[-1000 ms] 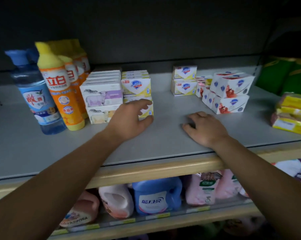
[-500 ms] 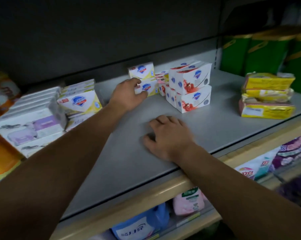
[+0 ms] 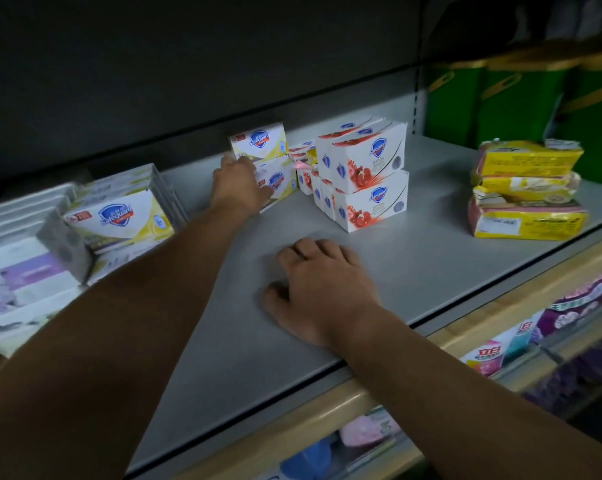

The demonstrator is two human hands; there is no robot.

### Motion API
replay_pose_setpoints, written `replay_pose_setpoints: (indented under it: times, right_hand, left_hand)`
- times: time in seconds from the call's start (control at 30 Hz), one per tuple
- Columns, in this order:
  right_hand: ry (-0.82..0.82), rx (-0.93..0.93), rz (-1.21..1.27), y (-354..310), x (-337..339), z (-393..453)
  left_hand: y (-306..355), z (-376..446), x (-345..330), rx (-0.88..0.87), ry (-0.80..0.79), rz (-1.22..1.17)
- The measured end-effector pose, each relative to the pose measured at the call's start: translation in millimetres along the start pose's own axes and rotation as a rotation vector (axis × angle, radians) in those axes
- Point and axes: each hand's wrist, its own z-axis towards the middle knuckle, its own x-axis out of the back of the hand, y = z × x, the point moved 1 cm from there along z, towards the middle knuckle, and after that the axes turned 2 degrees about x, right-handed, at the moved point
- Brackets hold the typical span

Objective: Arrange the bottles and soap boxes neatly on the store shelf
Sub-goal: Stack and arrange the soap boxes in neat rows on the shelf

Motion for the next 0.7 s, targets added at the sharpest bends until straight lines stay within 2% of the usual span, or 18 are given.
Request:
replay_pose_setpoints:
  times: [0.17,0.4,0.47,0.6,0.7]
  right_hand:
    - [-0.027,-0.015,0.032,0.5,2.6,-0.3]
    - [-0.057,-0.065,0.022,-0.1,8.5,0.8]
    - [-0.01,-0.061,0.063,-2.3,12.2,-2.2]
    - [0.107,0.029,0.42,-19.8,17.1,-13.8]
    - [0.018,0.172,0.601,-48.6,14.1,-17.9]
  left_hand:
    - [5.9,-33.9,35.8,-0.034,0.029,-0.138]
    - [-23.8,-138.3,107.5,-0.083,0.103,-0.372]
    - [-40.8,-167.7,119.3,-0.013,0.05,-0.532]
    - [-73.5,-210.7,133.2,0.21,-0.116,-0.923]
    - [-91.8,-230.5,134.7,0.291,-0.212,-1.115]
